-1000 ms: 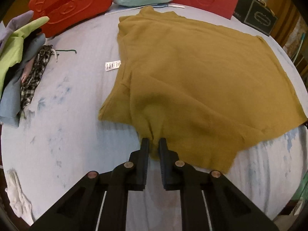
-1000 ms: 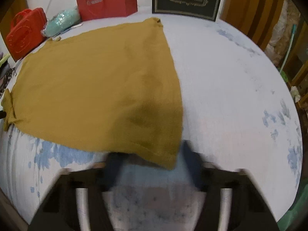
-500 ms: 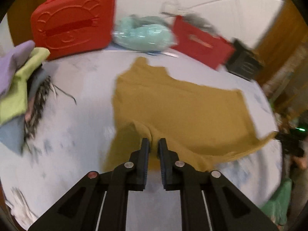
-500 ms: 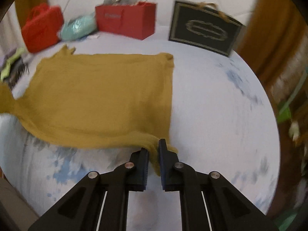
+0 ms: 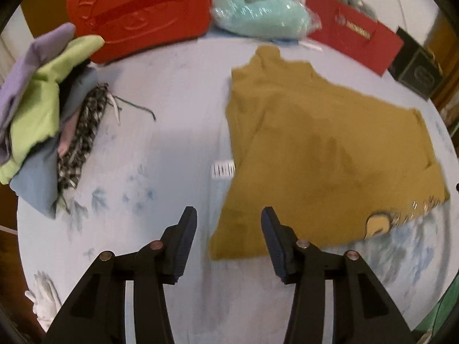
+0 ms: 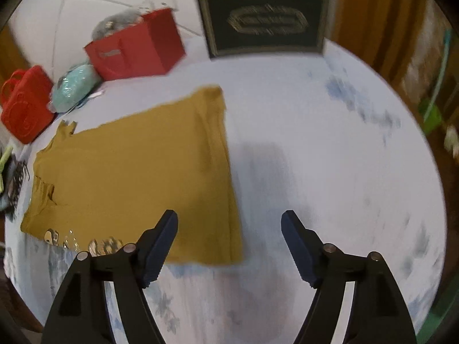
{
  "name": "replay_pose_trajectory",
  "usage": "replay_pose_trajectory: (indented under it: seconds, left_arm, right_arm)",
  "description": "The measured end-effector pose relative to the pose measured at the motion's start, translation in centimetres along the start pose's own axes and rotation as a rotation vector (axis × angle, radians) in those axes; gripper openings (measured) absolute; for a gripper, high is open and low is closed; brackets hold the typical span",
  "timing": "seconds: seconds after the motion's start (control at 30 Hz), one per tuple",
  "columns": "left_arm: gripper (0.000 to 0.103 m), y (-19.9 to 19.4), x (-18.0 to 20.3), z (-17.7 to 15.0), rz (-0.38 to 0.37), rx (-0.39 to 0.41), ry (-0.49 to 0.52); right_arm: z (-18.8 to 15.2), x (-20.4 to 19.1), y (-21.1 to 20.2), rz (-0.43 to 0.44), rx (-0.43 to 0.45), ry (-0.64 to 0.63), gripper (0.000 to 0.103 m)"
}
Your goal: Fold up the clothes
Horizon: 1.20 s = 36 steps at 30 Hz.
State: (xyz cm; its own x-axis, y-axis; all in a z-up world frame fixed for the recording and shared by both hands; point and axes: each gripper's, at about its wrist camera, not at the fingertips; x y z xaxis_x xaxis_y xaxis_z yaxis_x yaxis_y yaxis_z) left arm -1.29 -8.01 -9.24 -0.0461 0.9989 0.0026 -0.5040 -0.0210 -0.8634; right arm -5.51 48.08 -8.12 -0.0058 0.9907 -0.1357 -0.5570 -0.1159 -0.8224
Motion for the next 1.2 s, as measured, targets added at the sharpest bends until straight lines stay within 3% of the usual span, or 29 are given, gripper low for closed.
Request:
replay_pose_trajectory:
  seconds: [0.13,0.27,0.43,0.53,0.57,0.6,0.7,0.8,0.93,1.0,1.1,1.17,1.2]
  left_arm:
    - [0.048,1.3,0.9,-1.6,0.034,-0.009,0.056]
    - [0.047,2.7,1.3,-3.1,0.015,-0.046,0.044]
    - [0.048,3.1,1.2,-3.5,0.019,-0.017,0.032]
    - [0.045,3.1,1.0,-3.6,0.014,-0.009,0.018]
    - [0.027,3.1,1.1,-3.6,0.015,-0.012,0.028]
    - [0.01,3.1,1.3,-3.5,0.016,-0.023,0.044]
    - [0.01,3.1,1.4,-3.3,0.014,-0.052,0.064]
    - [0.01,3.0,0.8,-3.3,0.005,-0.066,0.058]
    - [0.013,2.8,0.6,-3.3,-0.001,-0.065,0.076]
    - [0.014,2.6,0.7,-3.1,-0.007,-0.07,0.088]
    - [0.022,1.9,1.0,-2.7,-0.024,-0.049,0.1]
    - [0.033,1.3,1.3,-2.4,-0.038,-0.024,0.105]
    - [0.039,1.2,1.4,-2.3,-0.046,-0.017,0.103]
  right_arm:
    - [-2.6,2.2,0.0,-0.017,-0.006,0.124,0.081]
    - [-3.5,2.4,0.0,0.019,0.012,0.167,0.081]
    - [-3.6,0.6,1.5,0.027,-0.007,0.109,0.082]
    - [-3.6,-1.0,2.8,0.023,-0.03,0.013,0.081]
    - [-3.7,-1.5,3.4,0.022,-0.051,-0.014,0.074]
    - [-3.7,-2.1,3.6,0.007,-0.063,-0.054,0.038]
    - [-3.4,-4.2,3.8,-0.06,-0.08,-0.187,0.019]
    - [-3.3,-4.9,1.8,-0.128,-0.07,-0.223,0.018]
    - [-4.9,-1.4,0.5,-0.25,-0.152,-0.149,0.017]
    - [-5.9,0.8,0.0,-0.235,-0.163,-0.069,0.017]
    - [-6.1,1.5,-1.9,-0.168,-0.089,0.015,0.02]
    - [-5.7,1.0,-2.8,-0.102,-0.032,0.055,0.039]
    - [-5.4,0.6,-2.9,-0.072,-0.014,0.067,0.061]
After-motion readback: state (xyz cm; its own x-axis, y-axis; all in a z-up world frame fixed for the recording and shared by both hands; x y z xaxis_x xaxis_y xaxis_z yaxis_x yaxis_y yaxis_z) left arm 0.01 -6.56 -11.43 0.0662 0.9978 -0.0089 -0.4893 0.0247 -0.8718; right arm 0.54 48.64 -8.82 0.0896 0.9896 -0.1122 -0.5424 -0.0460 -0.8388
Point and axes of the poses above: each gripper's, at about its wrist camera, not at the fingertips, and y roughly the way its jaws point, x to its right, z to its top, and after that the axes turned 8 degrees about x, right-handed
